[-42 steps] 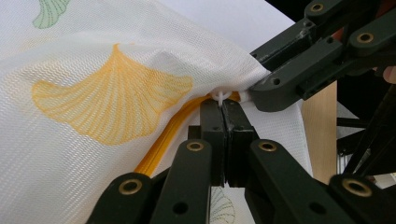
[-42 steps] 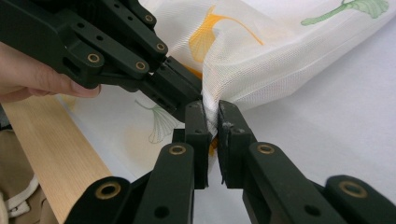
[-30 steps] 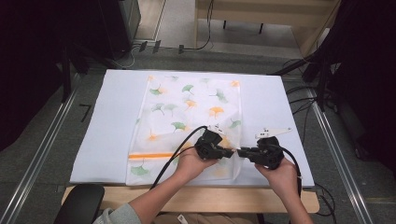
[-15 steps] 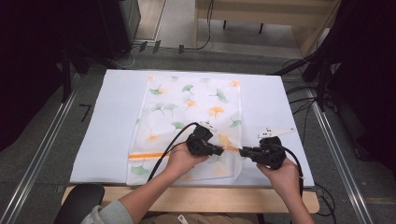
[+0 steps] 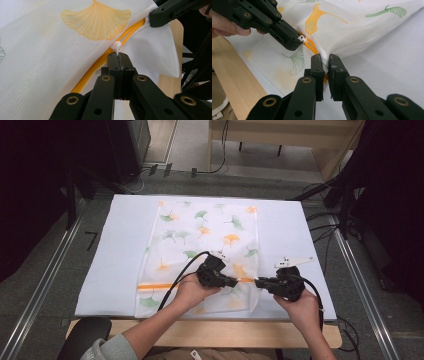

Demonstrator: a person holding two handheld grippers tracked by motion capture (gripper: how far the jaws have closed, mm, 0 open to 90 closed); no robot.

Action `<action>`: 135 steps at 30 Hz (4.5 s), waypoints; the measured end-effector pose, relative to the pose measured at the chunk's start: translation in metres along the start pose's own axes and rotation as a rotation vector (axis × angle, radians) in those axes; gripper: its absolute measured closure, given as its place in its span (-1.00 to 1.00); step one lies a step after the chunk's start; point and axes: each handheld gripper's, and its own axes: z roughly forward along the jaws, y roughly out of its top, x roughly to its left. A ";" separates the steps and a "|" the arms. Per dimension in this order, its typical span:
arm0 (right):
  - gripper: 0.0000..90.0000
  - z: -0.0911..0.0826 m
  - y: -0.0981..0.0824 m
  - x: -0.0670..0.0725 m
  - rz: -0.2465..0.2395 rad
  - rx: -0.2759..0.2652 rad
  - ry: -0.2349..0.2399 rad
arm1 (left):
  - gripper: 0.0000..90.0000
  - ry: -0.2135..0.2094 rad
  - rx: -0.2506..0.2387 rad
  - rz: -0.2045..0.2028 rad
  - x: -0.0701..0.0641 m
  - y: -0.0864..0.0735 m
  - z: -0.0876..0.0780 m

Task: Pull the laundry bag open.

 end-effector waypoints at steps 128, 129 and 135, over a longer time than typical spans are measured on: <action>0.89 0.005 0.001 -0.011 -0.004 0.064 -0.008 | 1.00 0.117 0.054 -0.190 0.054 -0.089 -0.120; 0.89 0.005 0.001 -0.012 -0.002 0.063 -0.007 | 1.00 0.118 0.052 -0.191 0.054 -0.089 -0.120; 0.89 0.005 0.001 -0.011 -0.004 0.066 -0.008 | 1.00 0.121 0.045 -0.193 0.054 -0.088 -0.121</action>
